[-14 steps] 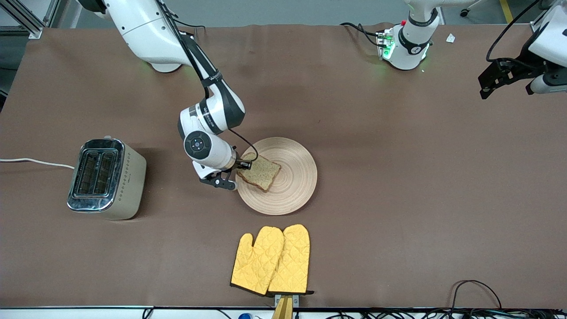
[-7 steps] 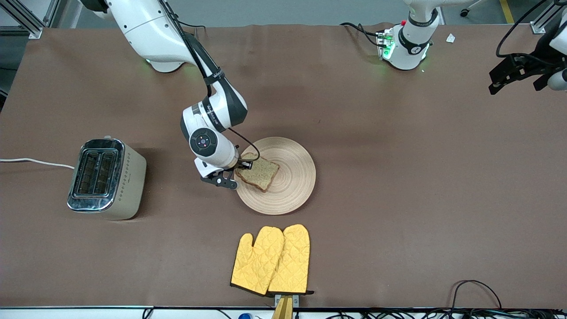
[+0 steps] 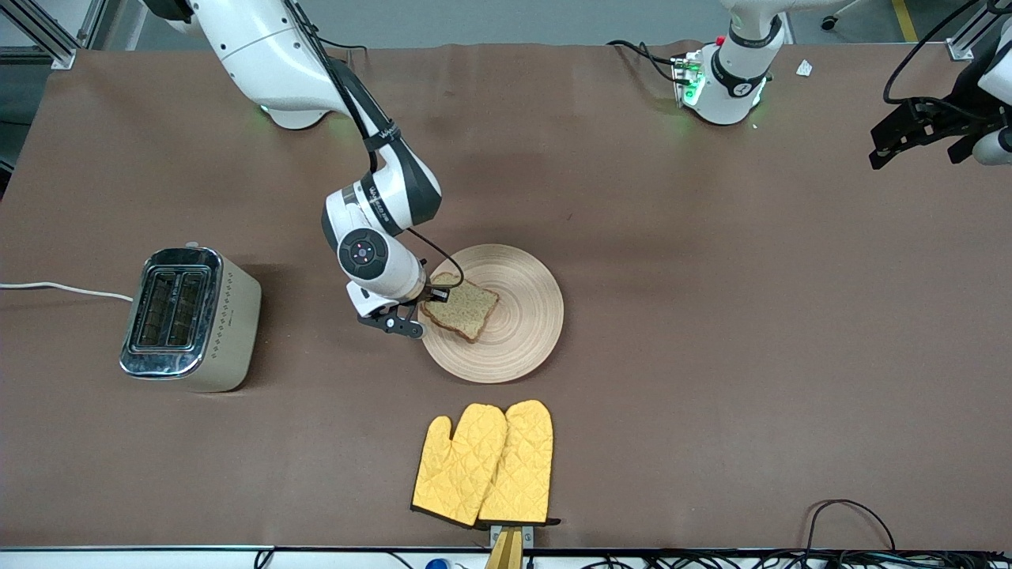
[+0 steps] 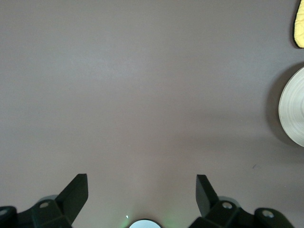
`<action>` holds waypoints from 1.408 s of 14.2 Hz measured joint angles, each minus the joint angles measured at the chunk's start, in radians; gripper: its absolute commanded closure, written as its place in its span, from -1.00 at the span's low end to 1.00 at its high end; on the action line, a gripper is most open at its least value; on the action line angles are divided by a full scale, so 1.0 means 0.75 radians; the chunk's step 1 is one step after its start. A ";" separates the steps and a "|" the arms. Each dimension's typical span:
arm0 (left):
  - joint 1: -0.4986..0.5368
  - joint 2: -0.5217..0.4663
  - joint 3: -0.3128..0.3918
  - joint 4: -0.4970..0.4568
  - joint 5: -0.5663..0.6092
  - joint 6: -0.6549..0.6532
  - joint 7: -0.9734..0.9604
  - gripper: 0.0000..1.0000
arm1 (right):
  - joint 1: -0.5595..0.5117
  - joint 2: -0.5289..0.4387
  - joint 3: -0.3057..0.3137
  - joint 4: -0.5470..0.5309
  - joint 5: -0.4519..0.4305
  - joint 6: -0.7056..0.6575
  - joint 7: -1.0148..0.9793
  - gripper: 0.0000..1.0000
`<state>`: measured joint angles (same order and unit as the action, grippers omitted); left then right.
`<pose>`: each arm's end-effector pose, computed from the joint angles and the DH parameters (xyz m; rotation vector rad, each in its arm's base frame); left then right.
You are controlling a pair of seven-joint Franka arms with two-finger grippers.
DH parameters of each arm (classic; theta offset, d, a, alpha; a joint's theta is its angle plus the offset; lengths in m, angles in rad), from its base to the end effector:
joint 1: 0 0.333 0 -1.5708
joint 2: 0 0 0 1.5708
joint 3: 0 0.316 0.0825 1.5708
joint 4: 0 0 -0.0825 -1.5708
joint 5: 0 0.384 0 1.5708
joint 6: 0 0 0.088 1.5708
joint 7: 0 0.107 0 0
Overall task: Move plate and put bread in toaster
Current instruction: 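Grasp the bread slice edge with the right gripper, then lift the bread and carry it over the toaster with the right gripper, then lower the bread into a toaster slot with the right gripper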
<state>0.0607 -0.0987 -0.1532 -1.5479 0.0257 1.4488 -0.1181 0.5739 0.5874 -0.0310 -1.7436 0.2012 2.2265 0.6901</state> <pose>0.5081 -0.0489 0.6765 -3.1008 -0.0457 -0.0042 0.5574 0.3455 0.2304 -3.0517 0.4208 0.2507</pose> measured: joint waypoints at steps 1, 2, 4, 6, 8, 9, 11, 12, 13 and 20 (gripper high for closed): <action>-0.003 0.003 -0.003 0.000 0.000 0.000 0.000 -1.00 | 0.000 0.000 0.000 0.010 -0.005 -0.014 0.000 0.99; -0.007 0.006 -0.007 0.000 0.000 0.000 0.000 -1.00 | 0.000 0.000 -0.001 0.026 -0.010 -0.036 0.001 0.99; -0.011 0.011 -0.015 0.000 0.000 0.000 0.000 -1.00 | 0.000 -0.005 -0.001 0.074 -0.051 -0.112 0.003 0.99; -0.009 0.014 -0.016 0.000 0.000 0.001 0.000 -1.00 | 0.000 -0.013 -0.002 0.144 -0.110 -0.224 0.013 0.99; -0.006 0.018 -0.016 0.000 0.000 0.001 0.000 -1.00 | 0.000 -0.023 -0.006 0.234 -0.161 -0.362 0.017 0.99; -0.005 0.021 -0.016 0.001 0.000 0.001 0.000 -1.00 | 0.000 -0.031 -0.011 0.288 -0.197 -0.453 0.018 0.99; -0.004 0.023 -0.015 0.001 0.000 0.001 0.000 -1.00 | -0.008 -0.051 -0.026 0.415 -0.304 -0.662 0.007 0.99; -0.004 0.024 -0.015 0.001 0.000 0.001 0.000 -1.00 | -0.019 -0.058 -0.033 0.480 -0.356 -0.769 -0.026 0.99; -0.004 0.024 -0.015 0.001 0.000 0.001 0.000 -1.00 | -0.037 -0.065 -0.038 0.534 -0.387 -0.868 -0.086 0.99; -0.008 0.024 -0.017 0.002 -0.001 0.001 0.000 -1.00 | -0.170 -0.112 -0.118 0.654 -0.805 -1.147 -0.707 0.99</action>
<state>0.0548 -0.0804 -0.1658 -1.5462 0.0249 1.4496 -0.1181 0.4461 0.5032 -0.1194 -1.2530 -0.4025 1.3660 0.1597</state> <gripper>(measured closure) 0.000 0.965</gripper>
